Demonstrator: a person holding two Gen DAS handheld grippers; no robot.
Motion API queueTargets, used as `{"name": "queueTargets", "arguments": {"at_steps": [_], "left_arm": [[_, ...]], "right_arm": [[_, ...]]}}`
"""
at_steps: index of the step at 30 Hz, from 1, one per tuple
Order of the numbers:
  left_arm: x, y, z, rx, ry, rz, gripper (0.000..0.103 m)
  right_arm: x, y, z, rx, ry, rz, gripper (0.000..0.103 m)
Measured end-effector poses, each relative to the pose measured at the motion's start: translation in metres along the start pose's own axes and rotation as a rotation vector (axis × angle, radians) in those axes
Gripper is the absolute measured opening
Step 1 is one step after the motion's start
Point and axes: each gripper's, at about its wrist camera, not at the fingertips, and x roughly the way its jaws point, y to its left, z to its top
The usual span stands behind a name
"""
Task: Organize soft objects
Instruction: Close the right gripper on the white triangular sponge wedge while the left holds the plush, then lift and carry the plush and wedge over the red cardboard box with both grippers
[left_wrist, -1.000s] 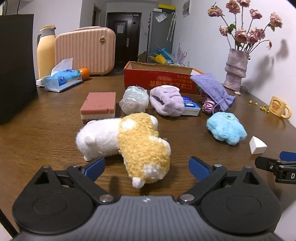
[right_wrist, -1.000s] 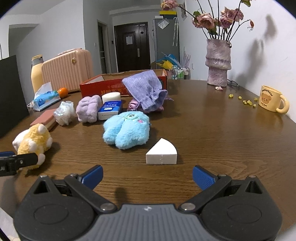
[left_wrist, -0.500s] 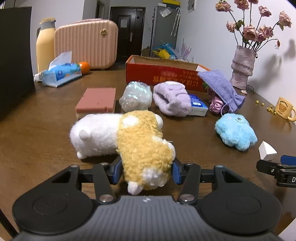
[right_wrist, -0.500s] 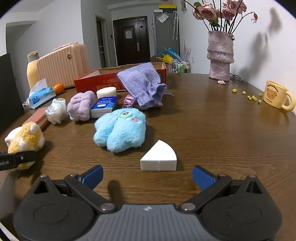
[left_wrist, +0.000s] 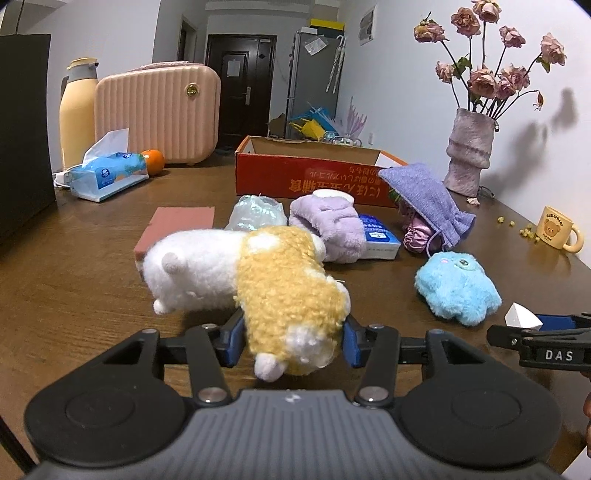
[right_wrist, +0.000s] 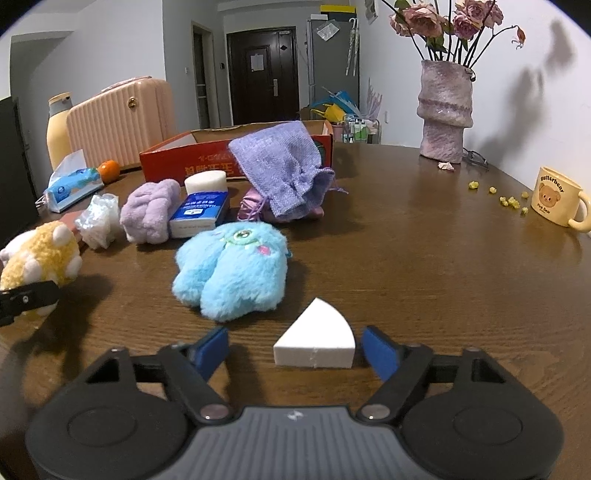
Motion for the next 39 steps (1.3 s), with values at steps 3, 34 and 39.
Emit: {"name": "queueTargets", "arguments": {"at_steps": [3, 34, 39], "left_arm": [[0.0, -0.001, 0.001, 0.006, -0.008, -0.006, 0.051], [-0.01, -0.006, 0.009, 0.039, -0.071, -0.033, 0.051], [-0.01, -0.007, 0.015, 0.047, -0.087, -0.042, 0.051]], "right_arm": [[0.001, 0.0, 0.001, -0.006, -0.004, -0.013, 0.06], [-0.012, -0.002, 0.007, -0.024, -0.096, -0.006, 0.024], [-0.016, 0.003, 0.016, -0.046, -0.127, 0.004, 0.024]]}}
